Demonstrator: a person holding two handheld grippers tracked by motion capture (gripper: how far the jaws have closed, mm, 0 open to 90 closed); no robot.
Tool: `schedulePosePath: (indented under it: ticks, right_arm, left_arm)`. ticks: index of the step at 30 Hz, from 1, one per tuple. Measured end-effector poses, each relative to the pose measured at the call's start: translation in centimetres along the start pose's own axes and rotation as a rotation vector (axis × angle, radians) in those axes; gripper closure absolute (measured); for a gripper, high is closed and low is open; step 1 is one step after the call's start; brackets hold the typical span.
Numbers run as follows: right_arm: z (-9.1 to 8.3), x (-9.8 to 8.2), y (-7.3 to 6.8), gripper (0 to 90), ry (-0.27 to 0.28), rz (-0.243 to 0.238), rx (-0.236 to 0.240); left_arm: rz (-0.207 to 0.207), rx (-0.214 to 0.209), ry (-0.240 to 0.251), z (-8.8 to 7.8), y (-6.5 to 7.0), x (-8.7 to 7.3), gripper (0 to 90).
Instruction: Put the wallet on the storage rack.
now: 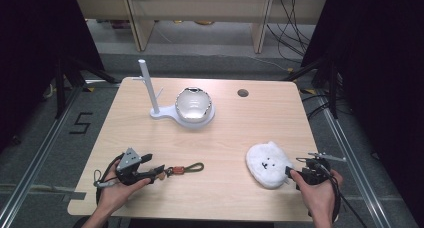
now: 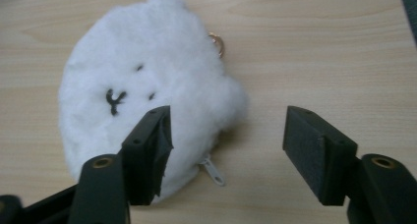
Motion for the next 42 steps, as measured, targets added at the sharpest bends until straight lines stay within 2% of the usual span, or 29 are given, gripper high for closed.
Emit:
schedulePosePath:
  ticks: [1,2,3,4,5,6,10,11,13,14,15,16,18,21,22,23,25,26,27,28,29,32,38,39,41,42]
  right_arm:
    - [0.0,-0.1,0.0,38.6,-0.032,-0.016,0.011]
    - [0.0,-0.1,0.0,38.6,-0.032,-0.016,0.011]
    - [0.0,0.0,0.1,41.7,-0.085,-0.049,0.000]
    - [0.2,0.4,0.3,41.7,-0.085,-0.098,0.015]
    - [0.2,0.5,0.3,42.5,-0.102,-0.107,0.025]
    - [0.1,0.7,0.3,43.5,-0.122,-0.109,0.012]
    - [0.4,1.4,0.3,45.1,-0.146,-0.117,0.026]
    - [0.5,1.9,0.5,46.0,-0.166,-0.135,0.009]
    - [0.7,2.4,0.6,47.0,-0.180,-0.159,0.010]
    - [0.7,2.2,0.0,47.4,-0.204,-0.089,0.001]
    - [0.7,2.2,0.0,47.4,-0.204,-0.089,0.001]
    - [0.7,2.7,0.1,47.7,-0.256,-0.126,0.016]
    - [0.8,3.0,-0.1,47.6,-0.280,-0.127,0.014]
    - [0.9,3.5,-0.4,47.6,-0.301,-0.126,0.018]
    - [1.2,3.8,-0.8,47.8,-0.317,-0.102,0.012]
    - [1.4,4.1,-0.5,47.8,-0.325,-0.148,0.005]
    - [1.5,4.2,-0.7,48.0,-0.339,-0.146,0.010]
    - [1.9,4.2,-1.1,48.2,-0.373,-0.124,0.001]
    - [2.0,4.2,-1.3,48.2,-0.374,-0.116,0.003]
    - [2.3,4.4,-1.1,48.2,-0.375,-0.159,0.012]
    - [2.5,4.4,-1.0,48.3,-0.394,-0.174,0.005]
    - [3.2,4.5,-0.9,48.2,-0.398,-0.197,0.006]
    - [3.9,4.4,-1.0,48.2,-0.425,-0.199,0.012]
    - [4.1,4.3,-1.2,48.2,-0.419,-0.181,0.011]
    - [4.4,4.3,-1.0,48.5,-0.434,-0.210,0.014]
    - [4.4,4.1,-1.5,48.6,-0.448,-0.154,0.008]
  left_arm:
    - [-0.004,0.009,0.001,-0.1,-0.1,0.0,33.9]
    - [-0.004,0.009,0.001,-0.1,-0.1,0.0,34.1]
    - [-0.004,0.009,-0.001,-0.1,-0.2,0.1,34.1]
    - [-0.006,0.007,-0.001,-0.1,-0.2,0.1,34.3]
    - [-0.009,0.003,0.002,-0.1,-0.1,0.1,34.5]
    - [-0.012,0.001,0.004,-0.1,-0.1,0.1,34.6]
    - [-0.019,0.002,0.006,0.0,-0.1,0.1,34.8]
    - [-0.014,-0.004,0.008,-0.1,-0.2,0.1,34.8]
    - [-0.017,0.000,0.010,-0.1,-0.3,0.1,34.9]
    - [-0.017,0.001,0.008,-0.2,-0.3,0.1,34.9]
    - [-0.017,0.001,0.008,-0.2,-0.3,0.1,34.9]
    - [-0.020,0.008,0.004,-0.2,-0.4,0.1,34.9]
    - [-0.031,0.011,0.008,-0.2,-0.5,0.1,34.9]
    - [-0.025,0.004,0.004,-0.2,-0.5,0.0,35.0]
    - [-0.026,0.002,0.003,-0.2,-0.5,0.0,34.9]
    - [-0.028,0.000,0.005,-0.2,-0.4,0.0,34.9]
    - [-0.028,0.000,0.005,-0.2,-0.4,0.0,35.0]
    - [-0.028,0.007,0.000,-0.3,-0.4,-0.1,35.0]
    - [-0.028,0.006,0.001,-0.3,-0.4,-0.1,35.0]
    - [-0.028,0.006,0.001,-0.3,-0.4,-0.1,35.0]
    - [-0.027,0.008,-0.001,-0.3,-0.5,-0.1,35.0]
    - [-0.028,0.001,0.000,-0.2,-0.4,-0.1,35.1]
    - [-0.029,0.009,-0.007,-0.2,-0.3,-0.2,35.1]
    - [-0.029,0.008,-0.005,-0.2,-0.3,-0.1,35.1]
    - [-0.028,0.008,-0.005,-0.2,-0.3,-0.1,35.1]
    - [-0.028,0.007,-0.005,-0.2,-0.3,-0.1,35.1]
Point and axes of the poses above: each handheld gripper's, and its own axes: z roughly forward along the jaws, x roughly out of its top, y roughly to its right, the point moved 7 cm from there along z, roughly forward along the jaws, and after that the axes turned 5 degrees about z, right-handed, at the moved point
